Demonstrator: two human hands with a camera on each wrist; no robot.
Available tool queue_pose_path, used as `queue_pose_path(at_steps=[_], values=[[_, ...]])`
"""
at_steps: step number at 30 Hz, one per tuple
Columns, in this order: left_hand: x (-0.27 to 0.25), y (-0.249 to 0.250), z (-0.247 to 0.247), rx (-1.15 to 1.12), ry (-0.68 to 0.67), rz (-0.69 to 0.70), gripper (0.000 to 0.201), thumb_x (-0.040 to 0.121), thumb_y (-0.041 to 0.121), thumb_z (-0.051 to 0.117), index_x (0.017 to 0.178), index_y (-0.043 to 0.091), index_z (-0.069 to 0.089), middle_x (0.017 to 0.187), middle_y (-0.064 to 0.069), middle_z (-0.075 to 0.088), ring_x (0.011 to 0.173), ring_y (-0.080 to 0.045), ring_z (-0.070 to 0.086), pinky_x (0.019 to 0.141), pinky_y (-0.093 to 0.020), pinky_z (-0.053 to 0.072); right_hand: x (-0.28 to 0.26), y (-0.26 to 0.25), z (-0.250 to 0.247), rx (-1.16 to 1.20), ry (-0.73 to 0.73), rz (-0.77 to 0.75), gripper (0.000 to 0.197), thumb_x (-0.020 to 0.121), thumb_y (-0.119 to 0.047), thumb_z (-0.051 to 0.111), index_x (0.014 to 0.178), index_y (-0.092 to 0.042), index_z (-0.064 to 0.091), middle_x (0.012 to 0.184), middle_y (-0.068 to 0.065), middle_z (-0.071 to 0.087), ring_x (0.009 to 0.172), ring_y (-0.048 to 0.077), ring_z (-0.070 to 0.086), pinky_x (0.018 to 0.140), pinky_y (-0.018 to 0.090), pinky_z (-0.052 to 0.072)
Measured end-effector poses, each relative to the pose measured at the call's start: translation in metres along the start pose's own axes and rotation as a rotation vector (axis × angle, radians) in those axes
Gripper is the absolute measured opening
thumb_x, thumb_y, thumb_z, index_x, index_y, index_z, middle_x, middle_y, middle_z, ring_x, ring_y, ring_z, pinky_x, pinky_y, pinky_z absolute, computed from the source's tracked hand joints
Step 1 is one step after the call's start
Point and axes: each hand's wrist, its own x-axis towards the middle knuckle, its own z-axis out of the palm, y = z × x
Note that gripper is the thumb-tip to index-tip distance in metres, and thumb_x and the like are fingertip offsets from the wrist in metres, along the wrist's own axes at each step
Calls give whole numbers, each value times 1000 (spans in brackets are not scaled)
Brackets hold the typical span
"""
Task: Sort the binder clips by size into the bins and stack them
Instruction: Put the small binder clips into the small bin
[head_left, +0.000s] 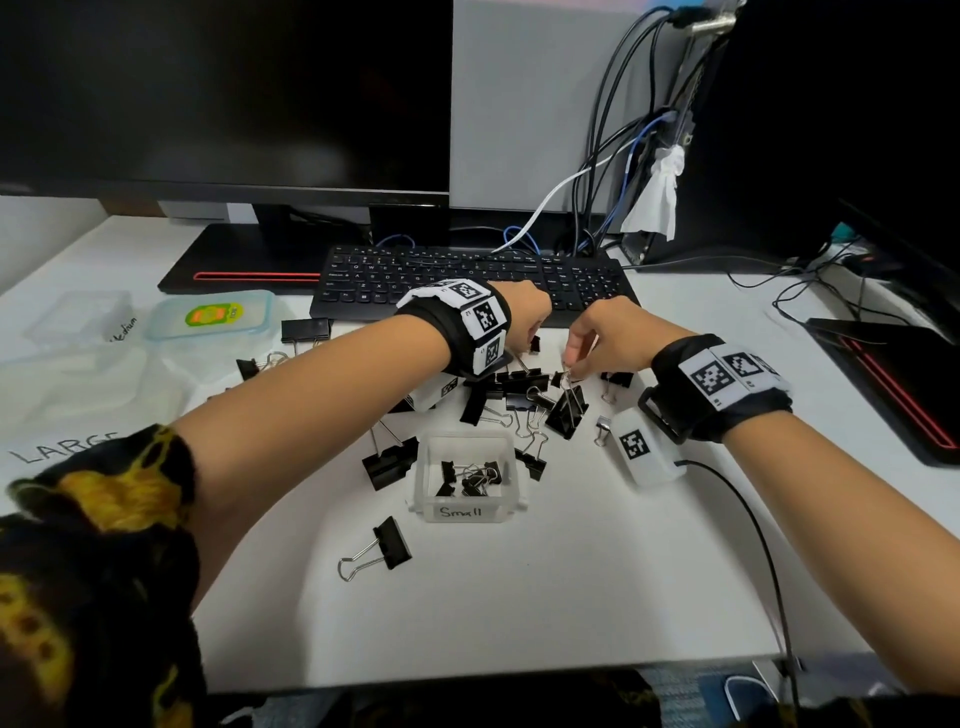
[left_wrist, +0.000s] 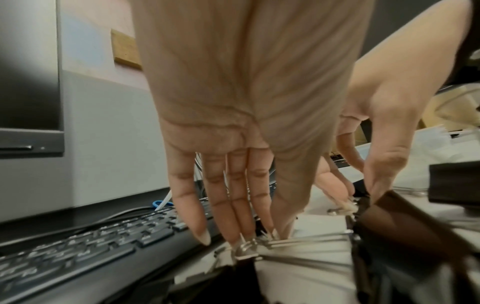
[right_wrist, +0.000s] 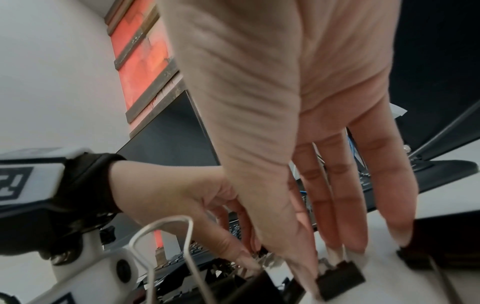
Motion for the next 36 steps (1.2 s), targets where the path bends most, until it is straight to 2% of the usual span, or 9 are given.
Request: queue_pose_path(at_steps=[3,7,10,13,18,24,28,31,36], values=[[-1,1,-1,2,4,12,22,83,12,67,69,16,51,93,-8,65,94,-28,64,75,-35,53,0,2,2,12,16,19,14,72,-17,83,80,-20,72,87,-3,68,87,18,65,83,35,55],[-4,-1,-3,-73,26,37,12,81,11,67,76,15,58,78,2,57,91,-26,64,76,-35,53,-1,6,2,24,21,18,18,72,-18,82,80,-24,67,88,-3,66,87,19,64,82,36,55],[-9,-8,-6,-183,107,66,6,79,9,71,78,6,67,67,6,57,71,-16,60,73,-34,55,-3,7,1,56,32,-38,19,74,-15,78,84,-26,65,84,-4,68,82,16,63,79,35,56],[-19,-13,-11,-260,158,71,11,79,12,76,82,2,72,72,2,65,66,-10,58,62,-19,48,-6,3,1,123,38,-92,28,79,-12,75,98,-29,64,81,-4,67,76,14,64,70,30,57],[-44,-25,-18,-403,244,69,11,79,12,77,76,6,68,75,-1,71,64,-4,62,62,-13,48,-10,-3,0,146,-33,-115,28,82,-7,73,100,-28,71,83,-3,65,77,23,69,55,25,58],[-83,-42,-18,-618,219,115,15,76,15,80,79,5,69,80,-8,74,71,-9,70,75,-23,58,-11,-4,1,150,-75,-109,22,81,-11,76,94,-28,73,88,-1,65,84,20,69,52,19,51],[-109,-46,-21,-714,151,144,18,76,14,79,84,2,69,81,-9,74,73,-12,70,78,-30,58,-8,-1,5,106,-59,-62,17,81,-12,76,97,-16,73,95,1,69,67,13,64,57,24,56],[-126,-41,-23,-741,88,181,18,75,14,80,85,3,70,82,-8,75,77,-20,71,82,-34,57,-6,1,5,120,-47,-32,12,80,-13,77,91,-14,73,91,2,72,65,17,66,61,27,59],[-147,-28,-24,-720,-34,226,15,74,19,81,83,10,73,81,-5,74,80,-27,69,74,-20,54,-6,0,5,121,-13,-11,5,78,-15,79,82,-15,76,74,-6,71,67,10,66,51,13,49]])
